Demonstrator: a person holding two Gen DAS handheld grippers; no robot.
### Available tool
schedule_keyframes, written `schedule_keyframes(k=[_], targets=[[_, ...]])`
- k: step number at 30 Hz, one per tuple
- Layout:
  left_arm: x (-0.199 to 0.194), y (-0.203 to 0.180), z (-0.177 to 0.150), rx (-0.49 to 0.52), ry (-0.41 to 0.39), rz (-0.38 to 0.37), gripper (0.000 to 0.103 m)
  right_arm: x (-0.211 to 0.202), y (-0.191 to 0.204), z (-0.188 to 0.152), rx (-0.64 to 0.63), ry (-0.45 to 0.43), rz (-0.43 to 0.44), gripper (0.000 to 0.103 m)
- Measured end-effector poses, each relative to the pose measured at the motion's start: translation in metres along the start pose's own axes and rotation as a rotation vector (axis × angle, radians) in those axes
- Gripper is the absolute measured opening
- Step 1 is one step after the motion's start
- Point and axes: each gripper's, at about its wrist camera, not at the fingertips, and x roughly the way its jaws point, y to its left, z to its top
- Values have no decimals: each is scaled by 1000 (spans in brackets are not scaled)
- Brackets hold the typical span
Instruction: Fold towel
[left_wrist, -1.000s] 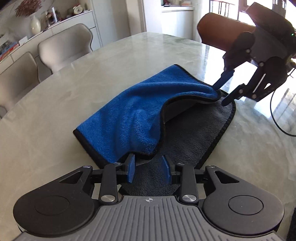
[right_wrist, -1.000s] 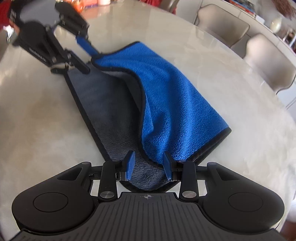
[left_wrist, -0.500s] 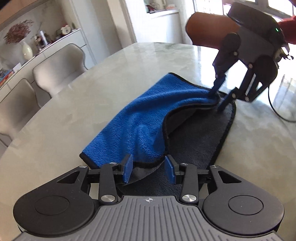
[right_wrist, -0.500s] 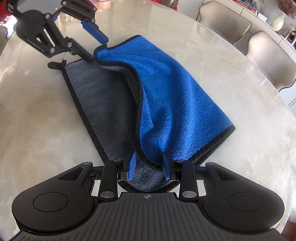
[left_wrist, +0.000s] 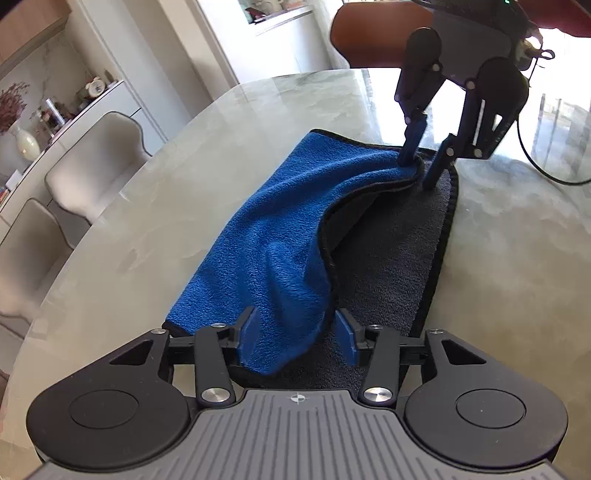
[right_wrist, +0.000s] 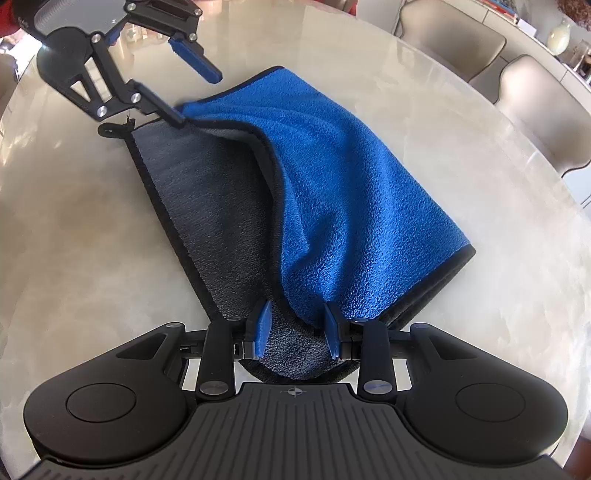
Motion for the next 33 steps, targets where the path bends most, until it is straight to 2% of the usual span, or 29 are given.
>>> schedule_keyframes(k=[5,8,10,14,15,17,18,19,23,26,33], targets=[[10,-5,-2,27,51,-33,50,-3,11,0,21,-7,-17,34],[15,-10,-4,28,59,-42,49,-4,18,1,38,-14,-43,40],[17,-12,-5,30,65,-46,49,-4,23,2,39,-19,-60,49],[23,-6,-7,-13,80,-70,48,-8,36,2,17,-27,-77,52],[24,-3,-8,-28,83,-74,46,-9,40,2,12,-29,-70,51],[26,-1,-8,-33,90,-80,39,-12,45,3,12,-30,-55,39],[26,0,-8,-34,92,-87,34,-13,48,5,9,-28,-48,20],[27,1,-8,-33,97,-98,26,-15,52,6,6,-26,-41,13],[28,2,-6,-15,121,-116,13,-19,68,11,-25,-12,-73,11],[30,7,-6,-47,138,-118,4,-20,73,16,-22,-15,-70,8],[13,17,-4,-83,136,-128,3,-46,90,25,-23,-8,-40,6]])
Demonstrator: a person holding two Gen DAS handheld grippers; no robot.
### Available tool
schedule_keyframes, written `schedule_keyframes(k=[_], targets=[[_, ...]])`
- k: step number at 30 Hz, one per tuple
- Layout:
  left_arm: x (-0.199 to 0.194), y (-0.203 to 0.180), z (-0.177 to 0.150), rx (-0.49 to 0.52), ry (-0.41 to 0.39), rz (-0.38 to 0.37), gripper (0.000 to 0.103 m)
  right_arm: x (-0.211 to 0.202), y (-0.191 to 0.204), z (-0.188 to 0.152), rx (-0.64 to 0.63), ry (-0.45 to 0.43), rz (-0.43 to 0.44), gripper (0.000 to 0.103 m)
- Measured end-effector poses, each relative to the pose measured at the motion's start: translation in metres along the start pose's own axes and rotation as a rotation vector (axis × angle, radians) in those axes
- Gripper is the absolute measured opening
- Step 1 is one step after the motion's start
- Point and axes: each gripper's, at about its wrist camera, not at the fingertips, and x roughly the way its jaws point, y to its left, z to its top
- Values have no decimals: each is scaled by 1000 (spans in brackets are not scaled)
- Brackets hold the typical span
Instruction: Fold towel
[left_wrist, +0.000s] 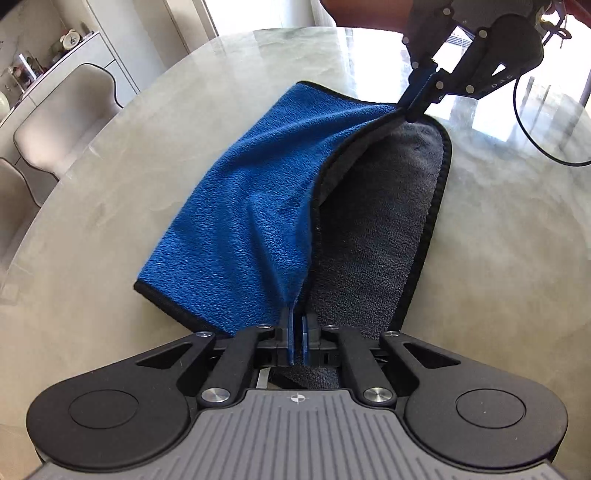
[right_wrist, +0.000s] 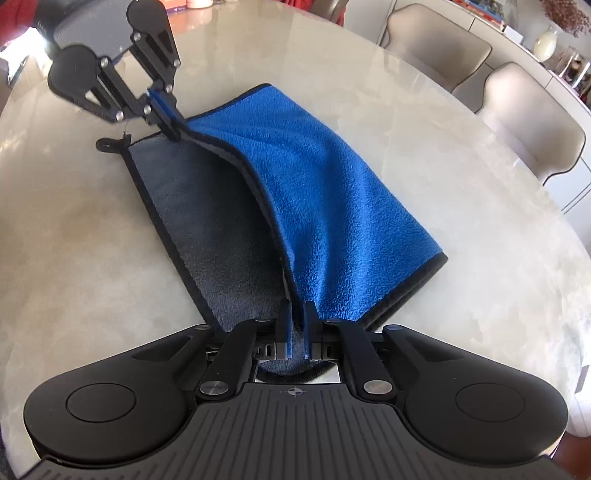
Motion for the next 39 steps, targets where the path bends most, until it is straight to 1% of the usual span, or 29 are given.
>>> schedule_keyframes(k=[4,5,7,12,15,20,22,27,28,29,30,32,33,34,36,37,39], targets=[[-18,-2,-3,28,3,-12,3,-16,2,-4,-27,11,30,6],[-21,-4,-4,35,6,-20,3,-19,-4,-6,-36,15,37,6],[-23,-7,-7,51,11,-31,3,-16,-4,-4,-54,26,54,6],[-15,-16,-12,74,30,-45,3,-1,11,-9,-93,77,66,6],[-11,-20,-13,72,39,-49,3,3,11,-18,-103,89,68,6],[-8,-25,-16,77,50,-48,4,-5,11,-19,-110,111,84,6],[-8,-24,-17,74,51,-52,4,-6,3,-23,-115,119,88,6],[-10,-22,-18,75,49,-62,4,-4,12,-25,-109,128,92,6],[-10,-21,-18,70,53,-65,5,0,10,-24,-103,129,91,8],[-10,-21,-19,68,58,-70,6,2,7,-25,-90,139,98,8],[-9,-21,-19,69,64,-76,9,5,6,-25,-80,147,102,10],[-5,-23,-19,86,88,-99,12,3,7,-24,-65,146,90,13],[-4,-24,-19,95,95,-104,16,0,6,-23,-51,149,96,17],[-4,-24,-19,107,105,-107,16,-4,4,-20,-24,140,98,26],[-8,-22,-19,118,136,-127,18,-5,-6,-17,33,103,91,35],[-11,-18,-19,114,137,-131,19,-8,-9,-15,80,72,88,35],[-16,-8,-17,63,95,-131,21,-11,-22,-15,180,14,94,39]])
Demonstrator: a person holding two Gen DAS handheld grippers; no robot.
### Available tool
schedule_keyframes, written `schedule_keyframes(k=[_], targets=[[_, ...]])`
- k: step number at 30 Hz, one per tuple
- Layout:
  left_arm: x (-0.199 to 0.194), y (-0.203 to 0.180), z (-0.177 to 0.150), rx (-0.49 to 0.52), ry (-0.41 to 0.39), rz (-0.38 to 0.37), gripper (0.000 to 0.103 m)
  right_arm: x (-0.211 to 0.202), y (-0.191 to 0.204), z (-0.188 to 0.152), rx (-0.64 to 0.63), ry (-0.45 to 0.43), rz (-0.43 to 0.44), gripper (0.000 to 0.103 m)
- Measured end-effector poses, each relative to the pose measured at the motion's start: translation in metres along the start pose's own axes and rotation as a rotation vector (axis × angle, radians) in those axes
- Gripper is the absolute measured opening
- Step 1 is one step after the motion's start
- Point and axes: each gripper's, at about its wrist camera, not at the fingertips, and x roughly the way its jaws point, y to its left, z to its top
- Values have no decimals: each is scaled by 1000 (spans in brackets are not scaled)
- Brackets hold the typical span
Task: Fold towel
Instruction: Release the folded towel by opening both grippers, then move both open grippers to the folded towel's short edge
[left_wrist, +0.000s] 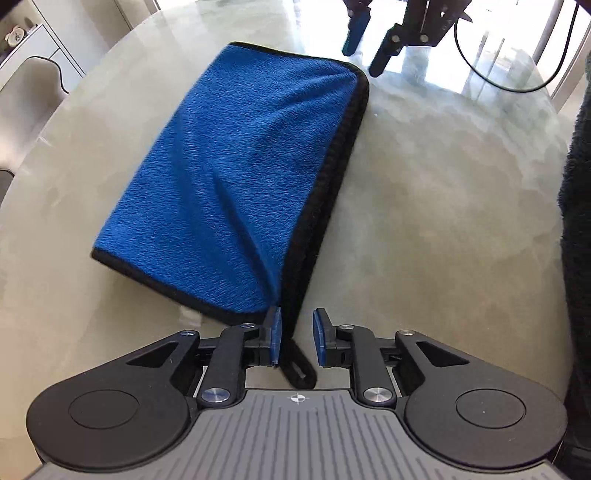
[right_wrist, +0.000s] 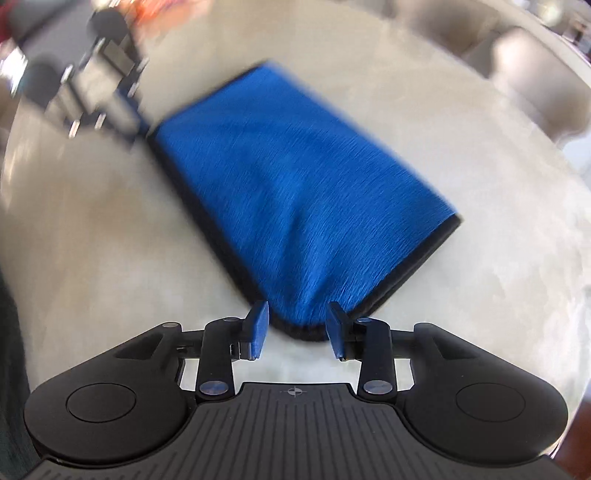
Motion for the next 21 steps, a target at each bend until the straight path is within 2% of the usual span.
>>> schedule_keyframes(k=[2,4,6,8,9,14,17,21], targets=[[-8,16,3,-106,-88,-11,27,-1,-13,3,181,-99,55,42],[-11,37,6,-263,-209,-31,43,9,-26,1,341,-174,136,45],[-7,53,8,-411,-304,-37,51,17,-38,-2,464,-203,217,46],[9,64,9,-543,-337,-86,51,22,-49,-4,530,-199,252,47],[15,66,10,-571,-334,-103,51,30,-51,-7,550,-178,251,47],[42,53,7,-555,-233,-115,51,25,-60,-19,549,-143,239,46],[41,48,-3,-532,-217,-84,51,27,-62,-21,511,-117,201,44],[35,53,-8,-501,-150,-46,51,41,-76,-16,516,-84,187,42]])
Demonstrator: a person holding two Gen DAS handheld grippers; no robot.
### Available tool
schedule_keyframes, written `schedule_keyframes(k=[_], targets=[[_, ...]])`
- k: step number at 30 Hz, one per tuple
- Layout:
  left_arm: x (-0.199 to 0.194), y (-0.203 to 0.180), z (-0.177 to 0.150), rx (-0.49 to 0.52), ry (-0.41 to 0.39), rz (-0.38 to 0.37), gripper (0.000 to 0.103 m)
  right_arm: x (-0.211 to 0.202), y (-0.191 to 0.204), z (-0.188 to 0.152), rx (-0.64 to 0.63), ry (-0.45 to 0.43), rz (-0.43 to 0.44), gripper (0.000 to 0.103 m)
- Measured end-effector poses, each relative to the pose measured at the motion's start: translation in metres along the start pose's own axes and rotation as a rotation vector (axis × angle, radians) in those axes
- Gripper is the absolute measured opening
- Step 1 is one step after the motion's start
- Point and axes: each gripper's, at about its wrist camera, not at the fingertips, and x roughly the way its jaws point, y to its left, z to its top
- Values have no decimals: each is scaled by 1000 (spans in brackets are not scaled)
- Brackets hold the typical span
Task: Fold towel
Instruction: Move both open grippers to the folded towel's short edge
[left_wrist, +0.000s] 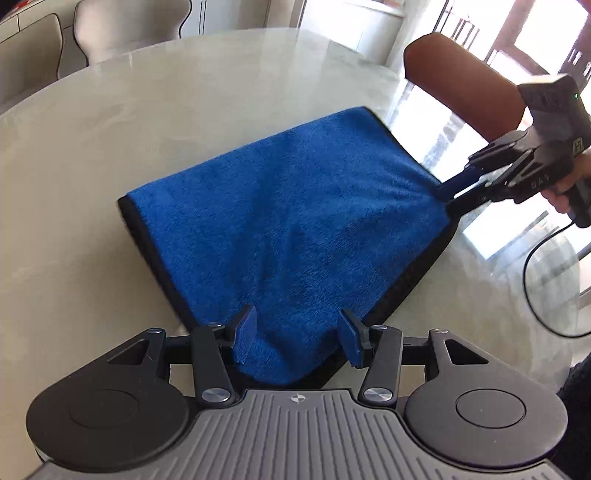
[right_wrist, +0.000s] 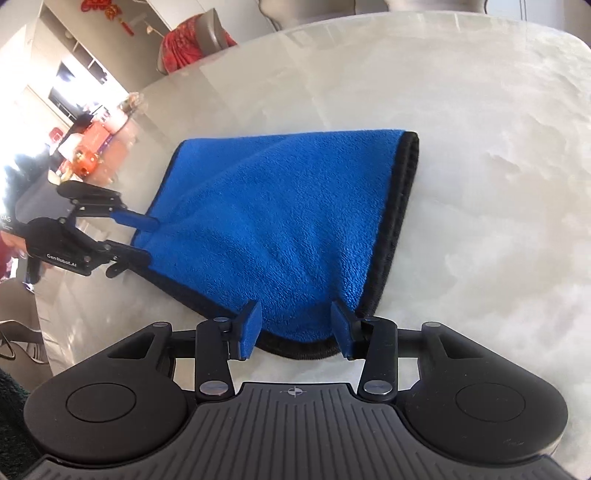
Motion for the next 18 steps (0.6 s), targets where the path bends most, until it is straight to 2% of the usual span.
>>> schedule_keyframes(k=[1,3,6,9,11,15,18], targets=[[-1,0,1,20,19,18,51,0,3,5,-1,4,-18,45],[-5,1,5,43,2,36,51,3,6,13,-10,-44,-29,47],[-1,10,25,-18,-140,17,58,9,10,23,36,-190,43,53],[15,21,45,-112,-243,14,60,23,2,29,116,-261,107,54],[29,28,54,-150,-255,32,60,31,-2,30,132,-284,123,55],[49,41,55,-169,-222,106,60,30,-22,23,119,-285,45,53],[45,51,49,-173,-225,140,59,14,-41,15,124,-299,2,51]])
